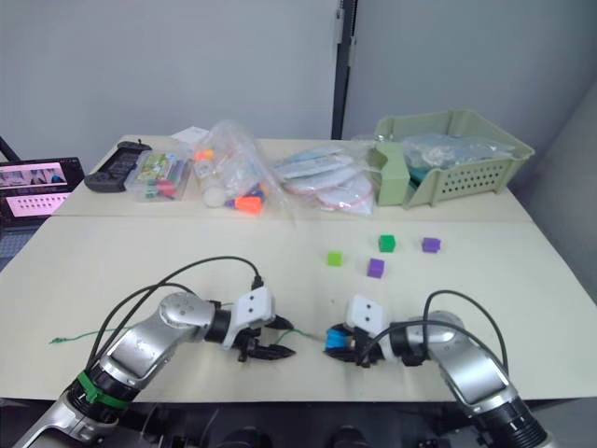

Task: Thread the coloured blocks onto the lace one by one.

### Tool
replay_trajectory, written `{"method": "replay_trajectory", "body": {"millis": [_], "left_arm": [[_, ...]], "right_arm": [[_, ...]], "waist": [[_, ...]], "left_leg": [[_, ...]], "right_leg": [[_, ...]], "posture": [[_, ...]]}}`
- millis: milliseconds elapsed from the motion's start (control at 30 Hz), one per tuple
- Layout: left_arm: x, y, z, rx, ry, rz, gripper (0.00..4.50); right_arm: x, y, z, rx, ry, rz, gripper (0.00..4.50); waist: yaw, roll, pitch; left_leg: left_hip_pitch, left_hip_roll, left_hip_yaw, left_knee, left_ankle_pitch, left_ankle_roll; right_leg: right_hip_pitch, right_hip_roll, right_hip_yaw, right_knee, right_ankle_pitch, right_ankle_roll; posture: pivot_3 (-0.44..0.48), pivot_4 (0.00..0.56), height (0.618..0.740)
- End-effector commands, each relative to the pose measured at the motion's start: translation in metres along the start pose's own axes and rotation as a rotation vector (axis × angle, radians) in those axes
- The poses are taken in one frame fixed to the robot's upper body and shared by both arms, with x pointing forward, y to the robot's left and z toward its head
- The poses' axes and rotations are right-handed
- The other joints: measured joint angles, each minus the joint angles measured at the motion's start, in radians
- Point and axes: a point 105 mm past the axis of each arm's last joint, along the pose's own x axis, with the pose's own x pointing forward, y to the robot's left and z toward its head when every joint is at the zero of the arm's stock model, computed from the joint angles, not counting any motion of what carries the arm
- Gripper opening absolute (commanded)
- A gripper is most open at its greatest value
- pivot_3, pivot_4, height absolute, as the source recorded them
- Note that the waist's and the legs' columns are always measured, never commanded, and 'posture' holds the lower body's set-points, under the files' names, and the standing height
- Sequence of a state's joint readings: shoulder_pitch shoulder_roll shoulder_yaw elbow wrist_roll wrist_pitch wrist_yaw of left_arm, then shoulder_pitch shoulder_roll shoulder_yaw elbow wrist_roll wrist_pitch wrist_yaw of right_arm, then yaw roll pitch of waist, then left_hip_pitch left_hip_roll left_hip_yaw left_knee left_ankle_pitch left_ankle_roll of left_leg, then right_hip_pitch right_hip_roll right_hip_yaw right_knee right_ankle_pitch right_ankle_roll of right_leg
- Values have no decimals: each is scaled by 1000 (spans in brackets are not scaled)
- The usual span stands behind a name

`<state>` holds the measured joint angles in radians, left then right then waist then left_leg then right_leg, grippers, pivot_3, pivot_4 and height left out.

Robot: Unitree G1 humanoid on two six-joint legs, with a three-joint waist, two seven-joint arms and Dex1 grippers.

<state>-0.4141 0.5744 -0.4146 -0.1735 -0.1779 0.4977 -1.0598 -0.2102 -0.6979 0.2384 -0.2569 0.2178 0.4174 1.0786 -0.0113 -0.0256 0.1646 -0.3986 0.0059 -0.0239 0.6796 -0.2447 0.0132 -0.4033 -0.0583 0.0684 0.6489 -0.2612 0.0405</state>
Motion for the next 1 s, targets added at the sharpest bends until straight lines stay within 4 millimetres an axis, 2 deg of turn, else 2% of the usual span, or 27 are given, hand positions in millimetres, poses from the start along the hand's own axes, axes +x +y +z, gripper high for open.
{"method": "replay_trajectory", "body": {"millis": [33,167,200,533,900,1000], "left_arm": [[5,1,6,40,-24,-3,1481],[11,-3,8,35,-46,-28,158],[11,-2,8,36,-46,-27,47],[19,1,19,84,-74,-24,47],[36,-6,33,152,-97,-91,47],[46,-9,38,162,-108,-106,47]], "right_arm": [[-4,1,8,-24,-18,1,1365],[-4,2,8,-23,-15,-1,1365],[-4,2,8,-22,-15,-1,1365],[-5,4,7,-19,-10,0,1365],[-5,6,7,-18,-6,-4,1365],[-5,6,7,-18,-5,-4,1365]], "waist": [[0,0,0],[-1,0,0],[-1,0,0],[-1,0,0],[0,0,0],[0,0,0]], "left_leg": [[0,0,0,0,0,0],[0,0,0,0,0,0],[0,0,0,0,0,0],[0,0,0,0,0,0],[0,0,0,0,0,0],[0,0,0,0,0,0]], "right_leg": [[0,0,0,0,0,0],[0,0,0,0,0,0],[0,0,0,0,0,0],[0,0,0,0,0,0],[0,0,0,0,0,0],[0,0,0,0,0,0]], "posture": [[0,150,740],[0,150,740],[0,150,740],[0,150,740],[0,150,740],[0,150,740]]}}
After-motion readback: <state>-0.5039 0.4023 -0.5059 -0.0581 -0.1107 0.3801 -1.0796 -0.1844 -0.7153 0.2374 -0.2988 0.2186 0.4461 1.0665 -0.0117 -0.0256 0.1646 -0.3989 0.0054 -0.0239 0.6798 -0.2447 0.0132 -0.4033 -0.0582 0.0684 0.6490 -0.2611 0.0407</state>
